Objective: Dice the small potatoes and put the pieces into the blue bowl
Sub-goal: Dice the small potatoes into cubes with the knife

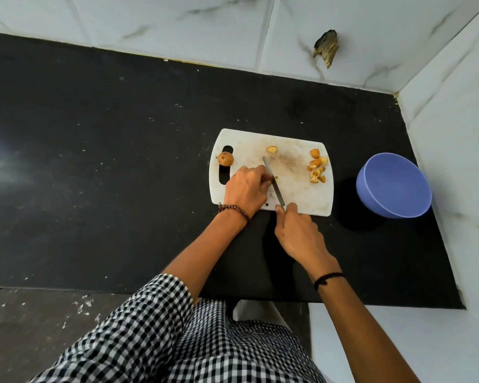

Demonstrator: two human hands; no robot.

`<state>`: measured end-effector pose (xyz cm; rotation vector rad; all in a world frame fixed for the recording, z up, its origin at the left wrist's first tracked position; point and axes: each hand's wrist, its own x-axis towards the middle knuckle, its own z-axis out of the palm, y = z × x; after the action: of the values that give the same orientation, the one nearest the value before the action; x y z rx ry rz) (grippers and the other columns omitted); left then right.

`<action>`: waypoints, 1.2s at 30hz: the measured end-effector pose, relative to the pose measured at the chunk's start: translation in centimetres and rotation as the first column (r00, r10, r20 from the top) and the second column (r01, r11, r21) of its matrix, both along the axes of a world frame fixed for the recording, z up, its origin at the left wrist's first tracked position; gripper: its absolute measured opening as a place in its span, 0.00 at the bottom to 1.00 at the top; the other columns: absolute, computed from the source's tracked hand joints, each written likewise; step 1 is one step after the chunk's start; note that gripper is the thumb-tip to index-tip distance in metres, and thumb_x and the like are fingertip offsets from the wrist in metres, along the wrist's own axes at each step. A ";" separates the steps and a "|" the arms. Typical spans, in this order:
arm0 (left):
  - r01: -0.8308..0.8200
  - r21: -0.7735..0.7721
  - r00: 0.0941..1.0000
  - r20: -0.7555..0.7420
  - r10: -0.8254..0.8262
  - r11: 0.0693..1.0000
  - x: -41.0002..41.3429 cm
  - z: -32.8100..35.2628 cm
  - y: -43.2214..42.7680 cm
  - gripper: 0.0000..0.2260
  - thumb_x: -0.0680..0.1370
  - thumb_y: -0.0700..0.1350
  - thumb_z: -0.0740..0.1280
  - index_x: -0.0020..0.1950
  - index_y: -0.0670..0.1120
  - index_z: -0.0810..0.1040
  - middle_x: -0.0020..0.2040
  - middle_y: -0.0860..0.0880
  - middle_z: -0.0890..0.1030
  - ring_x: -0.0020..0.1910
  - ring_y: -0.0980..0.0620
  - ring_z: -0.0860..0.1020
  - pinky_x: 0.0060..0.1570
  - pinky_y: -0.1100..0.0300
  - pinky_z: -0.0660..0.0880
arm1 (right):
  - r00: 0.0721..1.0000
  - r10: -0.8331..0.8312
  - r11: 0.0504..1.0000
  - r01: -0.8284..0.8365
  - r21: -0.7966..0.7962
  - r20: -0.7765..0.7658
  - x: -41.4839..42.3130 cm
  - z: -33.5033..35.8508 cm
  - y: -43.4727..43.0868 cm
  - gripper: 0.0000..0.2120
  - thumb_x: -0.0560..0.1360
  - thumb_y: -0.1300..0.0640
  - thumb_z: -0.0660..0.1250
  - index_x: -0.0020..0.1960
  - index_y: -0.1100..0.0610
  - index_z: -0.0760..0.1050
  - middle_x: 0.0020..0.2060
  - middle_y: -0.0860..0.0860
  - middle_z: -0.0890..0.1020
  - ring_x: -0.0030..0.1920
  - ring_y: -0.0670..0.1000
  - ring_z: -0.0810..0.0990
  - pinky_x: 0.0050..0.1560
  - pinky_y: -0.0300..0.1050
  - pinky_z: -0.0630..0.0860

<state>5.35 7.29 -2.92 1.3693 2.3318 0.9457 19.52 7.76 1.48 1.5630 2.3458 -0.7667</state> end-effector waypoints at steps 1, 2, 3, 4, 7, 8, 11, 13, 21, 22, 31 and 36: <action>-0.005 0.008 1.000 0.011 0.005 1.000 0.0 -0.1 0.0 0.06 0.76 0.45 0.67 0.52 0.46 0.79 0.44 0.48 0.83 0.47 0.48 0.78 0.41 0.52 0.77 | 1.000 0.000 1.000 0.000 -0.007 0.013 0.5 0.0 -0.3 0.19 0.85 0.43 0.45 0.56 0.56 0.66 0.50 0.58 0.77 0.49 0.61 0.78 0.50 0.60 0.77; -0.009 0.015 1.000 0.025 0.009 1.000 0.0 -0.2 0.0 0.07 0.76 0.45 0.68 0.52 0.46 0.77 0.44 0.49 0.83 0.47 0.48 0.78 0.40 0.52 0.78 | 1.000 -0.005 1.000 0.005 -0.019 0.021 1.0 0.0 -0.7 0.18 0.85 0.42 0.46 0.56 0.56 0.66 0.50 0.57 0.77 0.49 0.60 0.78 0.50 0.60 0.77; -0.009 0.020 0.999 0.037 0.008 1.000 0.0 -0.2 0.1 0.08 0.76 0.45 0.68 0.53 0.46 0.76 0.43 0.49 0.83 0.47 0.49 0.78 0.40 0.52 0.78 | 1.000 -0.015 0.999 0.016 -0.033 0.025 1.6 -0.1 -1.0 0.18 0.85 0.42 0.46 0.56 0.55 0.66 0.49 0.56 0.77 0.49 0.59 0.79 0.51 0.61 0.78; -0.005 0.021 0.999 0.045 0.004 1.000 0.0 -0.2 0.1 0.09 0.76 0.44 0.68 0.55 0.47 0.75 0.43 0.50 0.83 0.47 0.49 0.78 0.41 0.52 0.78 | 0.999 -0.027 0.999 0.029 -0.045 0.030 2.1 -0.1 -1.3 0.18 0.85 0.42 0.46 0.55 0.54 0.66 0.48 0.55 0.77 0.48 0.57 0.79 0.51 0.60 0.78; 0.012 0.015 0.999 0.050 -0.013 1.000 -0.1 -0.3 0.1 0.12 0.76 0.44 0.68 0.59 0.46 0.76 0.45 0.50 0.84 0.50 0.49 0.78 0.46 0.51 0.78 | 0.998 -0.027 0.998 0.030 -0.055 0.052 3.5 0.0 -2.2 0.17 0.84 0.41 0.46 0.53 0.52 0.65 0.44 0.53 0.77 0.44 0.54 0.79 0.47 0.56 0.79; 0.021 0.012 0.999 0.045 -0.022 1.000 -0.1 -0.3 0.2 0.13 0.76 0.44 0.68 0.60 0.45 0.76 0.45 0.50 0.84 0.50 0.49 0.78 0.47 0.51 0.78 | 0.998 -0.025 0.998 0.028 -0.059 0.057 4.0 0.1 -2.4 0.17 0.85 0.41 0.46 0.52 0.52 0.65 0.43 0.52 0.77 0.43 0.53 0.79 0.44 0.53 0.78; 0.065 -0.001 0.998 0.015 -0.065 0.998 -0.3 -0.4 0.3 0.12 0.77 0.43 0.67 0.60 0.46 0.79 0.47 0.48 0.82 0.49 0.49 0.78 0.48 0.51 0.78 | 0.997 -0.021 0.997 0.027 -0.078 0.076 5.2 0.7 -2.4 0.16 0.85 0.42 0.47 0.52 0.51 0.65 0.40 0.51 0.76 0.39 0.49 0.77 0.38 0.46 0.73; 0.091 -0.005 0.996 -0.002 -0.091 0.996 -0.4 -0.3 0.2 0.09 0.77 0.42 0.67 0.56 0.47 0.82 0.47 0.47 0.81 0.48 0.48 0.78 0.48 0.52 0.78 | 0.997 -0.025 0.996 0.032 -0.088 0.074 5.7 1.0 -2.3 0.16 0.85 0.42 0.47 0.50 0.51 0.66 0.40 0.51 0.76 0.38 0.48 0.77 0.37 0.45 0.71; 0.113 0.058 0.993 0.018 -0.114 0.992 0.0 -0.2 -0.6 0.08 0.74 0.34 0.64 0.48 0.44 0.80 0.45 0.48 0.78 0.47 0.51 0.75 0.45 0.55 0.76 | 0.973 -0.189 0.978 0.173 -0.120 -0.134 5.7 1.5 -2.8 0.19 0.84 0.40 0.50 0.48 0.52 0.70 0.37 0.52 0.77 0.37 0.49 0.78 0.36 0.44 0.71; 0.104 0.064 0.994 0.035 -0.106 0.993 0.1 -0.2 -0.7 0.09 0.74 0.34 0.63 0.48 0.43 0.80 0.46 0.48 0.78 0.48 0.51 0.75 0.46 0.56 0.76 | 0.969 -0.201 0.975 0.185 -0.121 -0.145 5.6 1.4 -2.7 0.19 0.84 0.40 0.50 0.48 0.52 0.70 0.37 0.52 0.77 0.37 0.48 0.77 0.36 0.44 0.71; 0.217 -0.083 0.975 -0.026 -0.220 0.973 -0.4 0.4 0.4 0.17 0.76 0.50 0.65 0.64 0.51 0.77 0.53 0.51 0.76 0.54 0.52 0.72 0.50 0.60 0.72 | 0.934 -0.274 0.960 0.251 -0.123 -0.228 4.7 0.8 -1.3 0.20 0.83 0.39 0.52 0.48 0.54 0.71 0.40 0.53 0.78 0.41 0.50 0.79 0.39 0.45 0.71; 0.227 -0.086 0.964 -0.123 -0.237 0.970 -0.9 0.7 1.1 0.10 0.77 0.48 0.66 0.58 0.52 0.80 0.54 0.51 0.75 0.54 0.53 0.71 0.43 0.64 0.66 | 0.928 -0.286 0.957 0.265 -0.114 -0.240 4.6 0.5 -0.7 0.21 0.83 0.38 0.52 0.50 0.55 0.72 0.41 0.53 0.78 0.40 0.50 0.79 0.37 0.43 0.70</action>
<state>4.49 8.41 -2.26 1.6772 2.2090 0.7151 24.12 7.05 1.97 1.8839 2.2505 -1.1734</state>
